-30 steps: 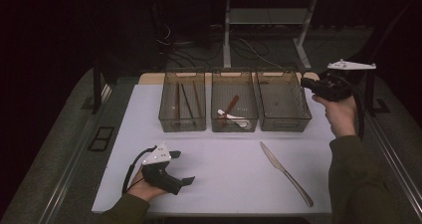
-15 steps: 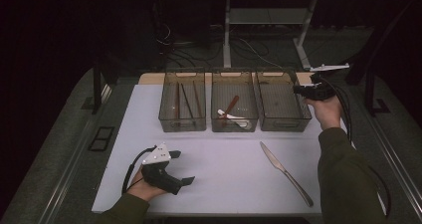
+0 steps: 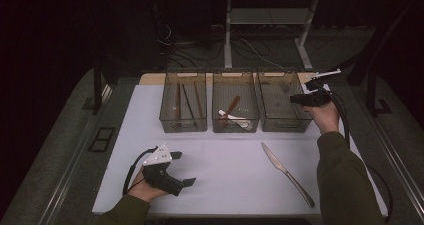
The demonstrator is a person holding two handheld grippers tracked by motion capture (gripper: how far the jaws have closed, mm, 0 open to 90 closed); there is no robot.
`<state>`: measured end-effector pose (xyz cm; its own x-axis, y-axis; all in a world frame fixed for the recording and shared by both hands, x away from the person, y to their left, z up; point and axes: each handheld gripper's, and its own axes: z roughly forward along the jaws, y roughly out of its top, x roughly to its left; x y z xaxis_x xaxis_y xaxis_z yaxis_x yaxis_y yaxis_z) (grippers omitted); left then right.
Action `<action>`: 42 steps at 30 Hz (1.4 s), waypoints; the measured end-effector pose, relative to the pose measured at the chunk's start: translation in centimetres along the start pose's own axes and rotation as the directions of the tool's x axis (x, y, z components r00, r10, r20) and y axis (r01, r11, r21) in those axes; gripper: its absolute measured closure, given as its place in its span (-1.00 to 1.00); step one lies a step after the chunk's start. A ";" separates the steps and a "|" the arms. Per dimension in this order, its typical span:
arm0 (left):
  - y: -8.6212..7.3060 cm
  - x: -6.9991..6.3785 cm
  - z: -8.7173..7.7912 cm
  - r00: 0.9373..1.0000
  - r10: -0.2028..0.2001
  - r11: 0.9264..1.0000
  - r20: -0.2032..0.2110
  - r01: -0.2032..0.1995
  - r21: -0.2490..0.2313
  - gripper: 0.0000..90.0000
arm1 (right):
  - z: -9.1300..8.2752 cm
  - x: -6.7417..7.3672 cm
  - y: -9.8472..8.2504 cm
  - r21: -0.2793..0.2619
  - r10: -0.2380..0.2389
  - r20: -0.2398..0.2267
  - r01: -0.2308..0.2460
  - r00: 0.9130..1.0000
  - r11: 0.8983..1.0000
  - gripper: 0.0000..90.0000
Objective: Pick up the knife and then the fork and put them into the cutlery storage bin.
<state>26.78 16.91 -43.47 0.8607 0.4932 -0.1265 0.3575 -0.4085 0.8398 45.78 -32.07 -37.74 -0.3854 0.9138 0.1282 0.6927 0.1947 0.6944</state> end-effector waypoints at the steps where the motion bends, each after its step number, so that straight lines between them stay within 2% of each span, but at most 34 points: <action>1: 0.0 0.0 0.0 1.000 -0.001 1.000 0.000 0.001 0.000 -1.00 | -0.1 0.0 0.0 -0.003 -0.002 0.003 0.002 1.000 1.000 0.46; 4: 0.0 0.0 0.0 1.000 0.001 1.000 0.001 -0.001 -0.001 -1.00 | -0.6 -0.2 -0.2 -0.039 0.001 -0.011 -0.001 1.000 0.999 0.22; 8: 0.0 0.0 0.0 1.000 -0.001 1.000 -0.001 0.001 0.001 -1.00 | -1.8 0.0 -0.5 -0.093 0.013 -0.035 -0.016 0.999 0.996 0.03; 12: 0.0 0.0 0.0 1.000 0.001 1.000 -0.002 -0.001 0.003 -1.00 | -3.1 0.7 -1.2 -0.125 -0.020 -0.048 0.014 0.999 0.992 -0.10; 18: 0.0 -0.1 0.0 1.000 0.002 1.000 -0.004 -0.002 0.005 -1.00 | -5.0 2.4 -2.8 -0.149 -0.078 -0.074 0.067 0.994 0.987 -0.16; 21: 0.0 -0.1 0.0 1.000 0.001 1.000 -0.004 -0.001 0.003 -1.00 | -5.7 3.2 -3.8 -0.145 -0.099 -0.096 0.084 0.991 0.986 -0.16; 24: 0.0 0.0 0.1 1.000 -0.002 1.000 -0.004 0.002 0.003 -1.00 | -6.1 4.0 -5.0 -0.130 -0.111 -0.130 0.094 0.985 0.987 -0.15; 28: 0.0 -0.1 0.1 1.000 0.003 1.000 -0.005 -0.003 0.005 -1.00 | -6.3 4.6 -6.6 -0.095 -0.121 -0.149 0.107 0.981 0.990 -0.12; 32: 0.0 -0.2 0.1 1.000 0.004 1.000 -0.004 -0.004 0.006 -1.00 | -6.7 5.1 -8.0 -0.079 -0.118 -0.166 0.106 0.979 0.991 -0.01; 39: 0.0 -0.2 0.1 1.000 0.005 1.000 -0.004 -0.005 0.011 -1.00 | -7.4 5.8 -10.5 -0.038 -0.136 -0.192 0.132 0.972 0.991 0.33; 42: 0.0 -0.2 0.2 1.000 0.004 1.000 -0.004 -0.004 0.011 -1.00 | -7.9 6.3 -11.4 -0.026 -0.156 -0.205 0.154 0.966 0.988 0.51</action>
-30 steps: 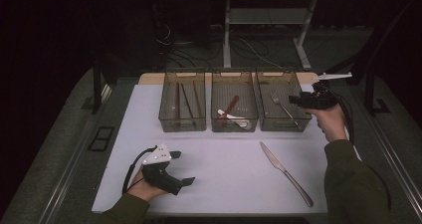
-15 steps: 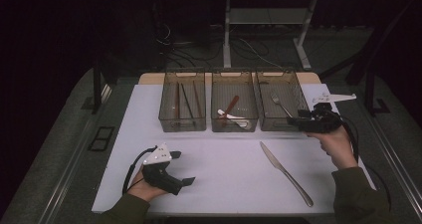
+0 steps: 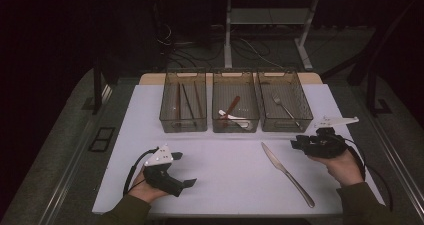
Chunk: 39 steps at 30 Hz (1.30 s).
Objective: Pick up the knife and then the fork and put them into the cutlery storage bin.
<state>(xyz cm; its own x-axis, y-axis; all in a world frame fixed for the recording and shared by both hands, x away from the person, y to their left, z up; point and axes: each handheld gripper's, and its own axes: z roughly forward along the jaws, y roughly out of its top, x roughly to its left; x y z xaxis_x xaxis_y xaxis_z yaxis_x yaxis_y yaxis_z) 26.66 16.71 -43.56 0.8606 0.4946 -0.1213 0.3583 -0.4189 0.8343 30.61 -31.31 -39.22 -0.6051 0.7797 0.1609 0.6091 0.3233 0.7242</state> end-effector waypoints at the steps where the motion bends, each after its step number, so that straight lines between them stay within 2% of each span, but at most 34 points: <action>1: 0.0 0.0 0.0 1.000 -0.001 1.000 0.000 0.001 0.001 -1.00 | -0.2 0.3 -0.2 0.000 -0.006 -0.009 0.006 1.000 1.000 0.57; 9: 0.0 0.0 0.0 1.000 0.000 1.000 -0.002 0.000 0.004 -1.00 | -1.0 1.9 -2.0 0.037 -0.055 -0.055 0.057 0.997 0.998 1.00; 17: 0.0 0.0 0.0 1.000 0.001 1.000 -0.002 -0.001 0.004 -1.00 | -1.4 3.7 -3.5 0.074 -0.085 -0.082 0.091 0.993 0.993 1.00; 20: 0.0 -0.1 0.0 1.000 0.001 1.000 -0.001 -0.001 0.002 -1.00 | -1.3 4.4 -4.2 0.110 -0.082 -0.088 0.091 0.993 0.990 1.00; 26: 0.0 0.0 0.1 1.000 -0.008 1.000 -0.003 0.008 0.004 -1.00 | -0.8 5.3 -5.5 0.180 -0.114 -0.095 0.130 0.989 0.975 1.00; 29: 0.0 0.0 0.1 1.000 0.006 1.000 -0.003 -0.006 0.013 -1.00 | -0.4 5.4 -5.8 0.213 -0.103 -0.089 0.120 0.991 0.970 1.00; 32: 0.0 0.0 0.1 1.000 0.009 1.000 -0.003 -0.009 0.012 -1.00 | 0.2 5.6 -6.0 0.246 -0.117 -0.093 0.137 0.989 0.960 1.00; 36: 0.1 -0.1 0.2 1.000 0.011 1.000 -0.002 -0.011 0.010 -1.00 | 0.8 5.9 -6.3 0.292 -0.149 -0.072 0.164 0.986 0.942 1.00; 39: 0.0 -0.1 0.2 1.000 0.000 1.000 -0.003 0.000 0.008 -1.00 | 0.8 6.0 -6.2 0.300 -0.163 -0.059 0.173 0.985 0.938 1.00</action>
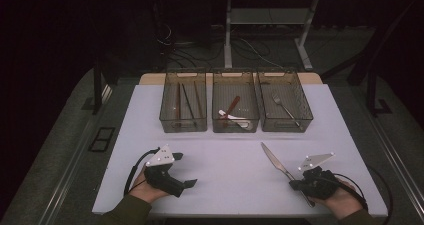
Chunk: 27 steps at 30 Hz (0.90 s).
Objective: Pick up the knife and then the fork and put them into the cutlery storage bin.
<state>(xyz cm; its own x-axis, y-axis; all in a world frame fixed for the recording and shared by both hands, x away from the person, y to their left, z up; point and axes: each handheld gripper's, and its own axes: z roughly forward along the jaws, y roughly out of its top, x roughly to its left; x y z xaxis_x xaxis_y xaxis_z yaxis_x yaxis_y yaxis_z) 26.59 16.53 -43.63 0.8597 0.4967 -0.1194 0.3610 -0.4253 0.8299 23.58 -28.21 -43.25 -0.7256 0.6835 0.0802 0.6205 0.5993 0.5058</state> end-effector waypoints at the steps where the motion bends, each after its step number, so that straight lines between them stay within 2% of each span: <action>1: 0.0 0.0 0.0 1.000 0.001 1.000 0.001 -0.001 0.001 -1.00 | 0.0 0.0 0.0 0.003 -0.002 0.010 0.002 1.000 1.000 1.00; 12: 0.0 0.1 0.0 1.000 0.011 1.000 -0.001 -0.011 0.005 -1.00 | -0.3 -1.0 -0.3 0.004 0.016 0.064 -0.017 0.998 1.000 1.00; 16: 0.0 0.1 0.0 1.000 0.011 1.000 0.004 -0.011 0.005 -1.00 | -0.4 -1.1 -0.3 0.002 0.009 0.057 -0.009 0.998 1.000 1.00; 18: 0.0 0.1 0.0 1.000 0.008 1.000 0.006 -0.008 0.004 -1.00 | -0.9 -1.3 -0.2 -0.030 0.004 0.030 -0.003 1.000 1.000 1.00; 23: 0.0 0.0 0.1 1.000 0.001 1.000 0.006 -0.001 0.001 -1.00 | -1.6 -2.0 0.6 -0.043 -0.022 -0.007 0.021 1.000 0.999 0.70; 25: 0.0 0.0 0.1 1.000 0.003 1.000 0.007 -0.003 0.006 -1.00 | -1.7 -2.3 0.9 -0.032 -0.013 -0.023 0.012 1.000 0.999 0.55; 26: 0.0 0.0 0.1 1.000 0.003 1.000 0.007 -0.003 0.007 -1.00 | -1.7 -2.5 1.2 -0.024 -0.029 -0.033 0.029 0.999 0.999 0.50; 27: 0.0 0.0 0.1 1.000 0.001 1.000 0.007 -0.001 0.007 -1.00 | -1.7 -2.6 1.4 -0.030 -0.047 -0.022 0.046 0.999 0.998 0.44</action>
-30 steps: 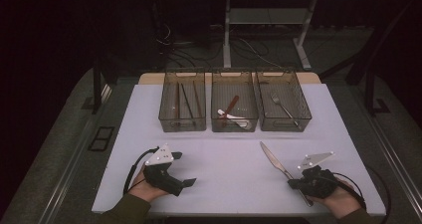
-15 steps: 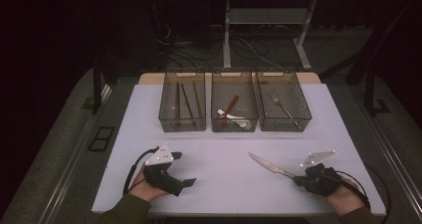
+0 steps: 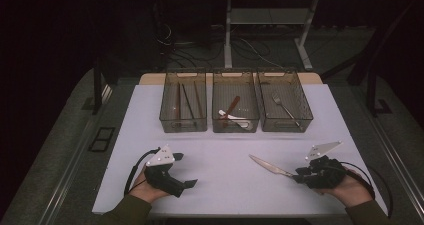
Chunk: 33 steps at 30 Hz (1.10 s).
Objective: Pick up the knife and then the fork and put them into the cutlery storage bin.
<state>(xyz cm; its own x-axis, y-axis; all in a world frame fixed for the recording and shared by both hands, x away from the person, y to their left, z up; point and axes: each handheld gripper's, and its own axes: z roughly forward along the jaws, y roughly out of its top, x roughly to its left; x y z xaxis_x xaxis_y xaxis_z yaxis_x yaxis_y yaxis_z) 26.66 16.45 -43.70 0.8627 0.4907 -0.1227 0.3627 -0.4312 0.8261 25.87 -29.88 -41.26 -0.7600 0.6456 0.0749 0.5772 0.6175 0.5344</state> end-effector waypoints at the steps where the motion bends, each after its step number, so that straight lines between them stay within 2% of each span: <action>1: 0.0 0.0 0.0 1.000 -0.001 1.000 0.001 0.001 -0.001 -1.00 | 0.0 -0.2 0.2 -0.001 -0.003 -0.001 0.003 1.000 1.000 0.36; 6: 0.0 0.1 0.0 1.000 -0.003 1.000 0.005 0.003 -0.001 -1.00 | 0.3 -0.9 1.5 0.037 -0.034 -0.003 0.034 0.999 0.999 0.15; 10: 0.0 0.0 0.1 1.000 0.002 1.000 0.003 -0.002 0.001 -1.00 | 0.3 -1.3 2.7 0.066 -0.061 -0.020 0.063 0.998 0.996 0.11; 13: 0.0 0.0 0.1 1.000 0.001 1.000 0.005 -0.001 0.001 -1.00 | 0.5 -1.3 3.6 0.107 -0.081 -0.044 0.085 0.996 0.991 0.09; 15: 0.0 0.0 0.1 1.000 -0.005 1.000 0.005 0.005 -0.002 -1.00 | 0.7 -1.3 4.1 0.133 -0.086 -0.041 0.090 0.995 0.987 0.13; 18: 0.0 0.1 0.1 1.000 -0.004 1.000 0.008 0.004 -0.005 -1.00 | 1.4 -1.3 4.6 0.193 -0.112 -0.039 0.118 0.993 0.974 0.18; 19: 0.0 0.1 0.1 1.000 -0.004 1.000 0.009 0.005 -0.006 -1.00 | 1.7 -1.2 4.8 0.216 -0.136 -0.037 0.141 0.990 0.966 0.21; 21: 0.0 0.1 0.1 1.000 -0.005 1.000 0.009 0.005 -0.005 -1.00 | 2.2 -1.1 5.0 0.254 -0.154 -0.045 0.160 0.987 0.954 0.27; 22: 0.0 0.1 0.1 1.000 -0.004 1.000 0.009 0.004 -0.004 -1.00 | 2.6 -0.9 5.1 0.282 -0.170 -0.046 0.176 0.984 0.943 0.28; 26: 0.0 0.1 0.1 1.000 -0.005 1.000 0.008 0.005 -0.002 -1.00 | 3.5 -0.7 5.4 0.334 -0.193 -0.051 0.199 0.980 0.921 0.42; 29: -0.1 0.1 0.1 1.000 -0.004 1.000 0.010 0.004 -0.004 -1.00 | 4.0 -0.6 5.4 0.380 -0.205 -0.076 0.219 0.976 0.899 0.51; 30: -0.1 0.1 0.1 1.000 -0.004 1.000 0.011 0.004 -0.004 -1.00 | 4.1 -0.6 5.4 0.386 -0.207 -0.081 0.222 0.975 0.895 0.54; 32: -0.1 0.2 0.2 1.000 -0.004 1.000 0.010 0.004 -0.003 -1.00 | 4.1 -0.4 5.4 0.391 -0.189 -0.083 0.206 0.978 0.897 0.58; 33: -0.1 0.2 0.2 1.000 -0.004 1.000 0.010 0.004 0.000 -1.00 | 4.2 -0.4 5.5 0.393 -0.200 -0.083 0.216 0.976 0.894 0.59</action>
<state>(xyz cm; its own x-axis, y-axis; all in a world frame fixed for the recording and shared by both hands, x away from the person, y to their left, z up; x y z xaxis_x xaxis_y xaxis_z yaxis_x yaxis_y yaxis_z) 26.89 16.44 -43.88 0.8646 0.4849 -0.1318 0.3664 -0.4288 0.8257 30.57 -24.88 -41.89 -0.8821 0.4697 0.0358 0.4689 0.8681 0.1628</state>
